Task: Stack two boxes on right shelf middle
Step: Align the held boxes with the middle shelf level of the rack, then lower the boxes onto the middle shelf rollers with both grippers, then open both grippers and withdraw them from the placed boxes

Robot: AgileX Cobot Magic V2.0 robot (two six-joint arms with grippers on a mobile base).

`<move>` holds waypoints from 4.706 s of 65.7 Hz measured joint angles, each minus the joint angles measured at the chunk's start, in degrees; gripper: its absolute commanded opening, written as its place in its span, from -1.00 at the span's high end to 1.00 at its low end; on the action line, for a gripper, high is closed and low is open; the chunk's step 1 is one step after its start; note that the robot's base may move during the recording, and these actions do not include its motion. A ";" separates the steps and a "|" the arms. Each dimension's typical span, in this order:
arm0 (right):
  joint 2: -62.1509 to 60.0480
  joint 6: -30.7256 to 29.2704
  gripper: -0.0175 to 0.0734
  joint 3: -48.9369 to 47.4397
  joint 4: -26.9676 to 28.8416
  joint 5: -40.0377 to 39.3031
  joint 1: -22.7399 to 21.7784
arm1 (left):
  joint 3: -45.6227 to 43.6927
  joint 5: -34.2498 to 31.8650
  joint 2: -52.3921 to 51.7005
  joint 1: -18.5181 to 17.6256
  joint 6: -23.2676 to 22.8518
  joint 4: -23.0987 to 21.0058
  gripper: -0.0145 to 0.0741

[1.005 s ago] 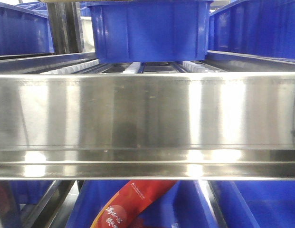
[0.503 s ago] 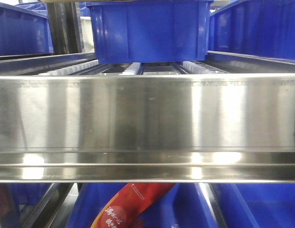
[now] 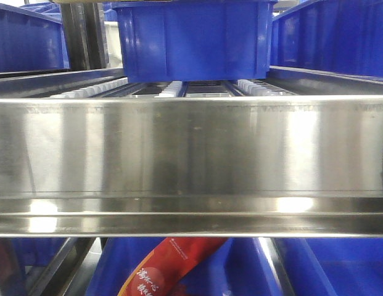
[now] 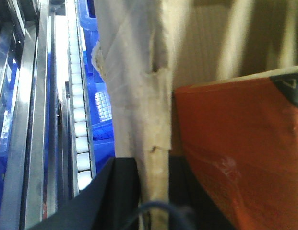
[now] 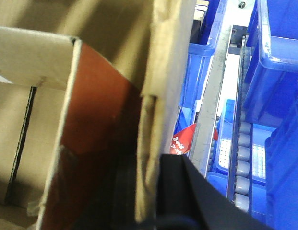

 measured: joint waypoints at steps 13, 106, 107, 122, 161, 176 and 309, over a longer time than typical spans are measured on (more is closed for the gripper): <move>0.00 0.00 0.95 0.00 0.00 0.00 0.00 | 0.00 0.00 0.00 0.00 0.00 0.00 0.92; 1.91 1.41 -0.54 8.97 2.52 6.05 -0.12 | 18.35 -2.24 -0.53 -0.01 0.36 2.81 -0.43; 1.72 1.41 -0.53 8.97 2.52 5.77 -0.12 | 18.35 -2.24 -0.77 -0.01 0.36 2.81 -0.43; -3.25 1.32 -0.21 8.97 2.52 2.81 -0.12 | 18.35 -2.45 -6.39 -0.01 0.36 2.69 -0.41; -33.55 -1.50 0.95 42.99 0.15 -14.22 -0.12 | 54.53 -19.95 -43.37 -0.01 0.48 7.55 0.92; -48.17 -3.63 0.95 62.07 0.03 -25.90 -0.12 | 74.27 -33.99 -59.88 -0.01 0.48 8.11 0.92; -60.44 -4.13 0.95 79.10 -0.06 -42.58 -0.12 | 122.01 -72.85 -88.70 14.90 13.54 -2.15 0.92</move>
